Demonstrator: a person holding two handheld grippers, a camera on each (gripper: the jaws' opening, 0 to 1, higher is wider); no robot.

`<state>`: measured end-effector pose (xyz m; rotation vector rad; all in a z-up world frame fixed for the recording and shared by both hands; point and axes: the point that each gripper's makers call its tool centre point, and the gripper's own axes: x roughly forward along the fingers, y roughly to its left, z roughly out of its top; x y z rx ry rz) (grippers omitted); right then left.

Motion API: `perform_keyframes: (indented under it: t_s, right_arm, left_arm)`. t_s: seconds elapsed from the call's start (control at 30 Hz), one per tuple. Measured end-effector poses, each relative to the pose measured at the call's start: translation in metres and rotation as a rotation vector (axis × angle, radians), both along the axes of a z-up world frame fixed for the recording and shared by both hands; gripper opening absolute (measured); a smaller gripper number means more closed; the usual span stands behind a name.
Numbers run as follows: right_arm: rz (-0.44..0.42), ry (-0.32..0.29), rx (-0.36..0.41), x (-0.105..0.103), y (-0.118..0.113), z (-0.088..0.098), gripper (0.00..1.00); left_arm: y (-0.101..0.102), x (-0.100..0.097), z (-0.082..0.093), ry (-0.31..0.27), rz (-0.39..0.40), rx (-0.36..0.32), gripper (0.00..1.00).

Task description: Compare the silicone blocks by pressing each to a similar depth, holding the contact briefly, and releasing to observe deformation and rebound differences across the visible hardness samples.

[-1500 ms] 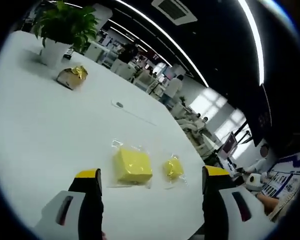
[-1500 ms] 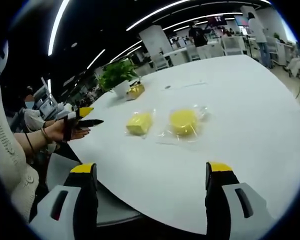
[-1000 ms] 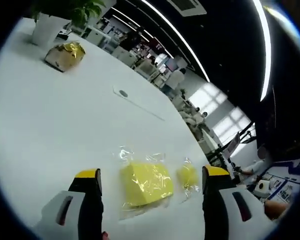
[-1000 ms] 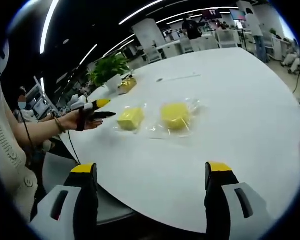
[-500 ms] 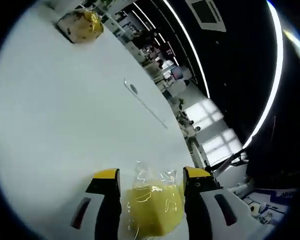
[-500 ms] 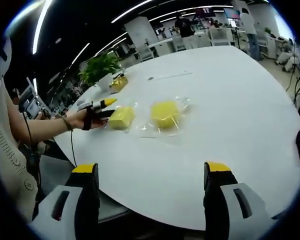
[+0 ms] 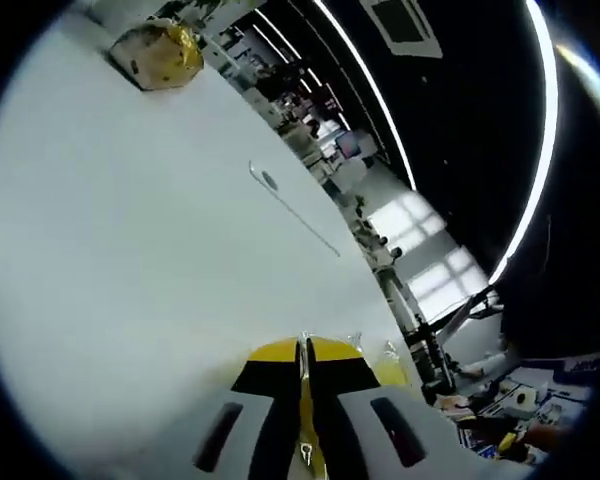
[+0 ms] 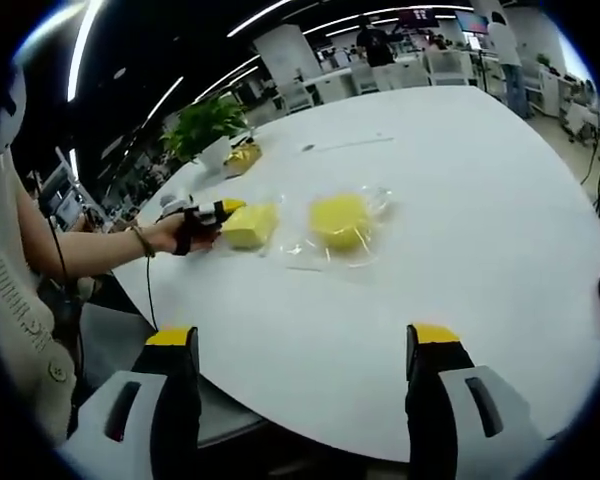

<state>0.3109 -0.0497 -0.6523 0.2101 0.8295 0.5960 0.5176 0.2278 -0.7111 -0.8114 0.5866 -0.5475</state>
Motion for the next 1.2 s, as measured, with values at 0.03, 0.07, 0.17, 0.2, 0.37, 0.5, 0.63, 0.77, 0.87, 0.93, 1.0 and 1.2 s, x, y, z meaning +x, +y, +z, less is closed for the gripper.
perform_keyframes:
  t_s: [0.03,0.07,0.17,0.2,0.37,0.5,0.63,0.77,0.87,0.93,1.0,1.2]
  right_arm:
    - [0.003,0.001,-0.001,0.0,0.0,0.0,0.79]
    - [0.004,0.001,0.001,0.0,0.001,-0.001,0.79]
    - [0.009,0.001,0.003,0.0,0.002,-0.001,0.79]
    - [0.012,-0.001,0.005,0.0,0.003,-0.001,0.79]
    - [0.021,-0.02,0.015,0.002,0.006,0.004,0.78]
    - [0.021,-0.047,0.033,0.002,0.007,0.01,0.78]
    - [0.021,-0.075,0.056,0.002,0.009,0.015,0.78]
    - [0.026,-0.103,0.067,0.003,0.01,0.021,0.78]
    - [0.032,-0.131,0.082,0.002,0.01,0.028,0.78]
    - [0.034,-0.146,0.087,0.002,0.01,0.031,0.78]
    - [0.036,-0.159,0.096,0.001,0.009,0.033,0.78]
    - [0.069,-0.199,0.114,0.0,0.012,0.042,0.78]
  left_arm:
    - [0.0,0.0,0.001,-0.009,-0.004,0.017,0.0]
    - [0.0,0.0,0.001,-0.014,-0.002,0.03,0.0]
    - [0.0,0.0,0.008,-0.056,-0.01,0.093,0.0]
    - [-0.001,0.0,0.009,-0.063,-0.013,0.111,0.0]
    - [-0.007,-0.001,0.028,-0.09,-0.025,0.142,0.0]
    - [-0.015,-0.004,0.046,-0.092,-0.027,0.128,0.0]
    - [-0.028,-0.008,0.067,-0.103,-0.05,0.098,0.0]
    - [-0.044,-0.016,0.083,-0.137,-0.097,0.108,0.0]
    - [-0.056,-0.025,0.095,-0.153,-0.137,0.109,0.0]
    - [-0.064,-0.032,0.101,-0.151,-0.156,0.112,0.0]
    - [-0.075,-0.042,0.106,-0.151,-0.195,0.118,0.0]
    - [-0.096,-0.068,0.118,-0.167,-0.264,0.179,0.0]
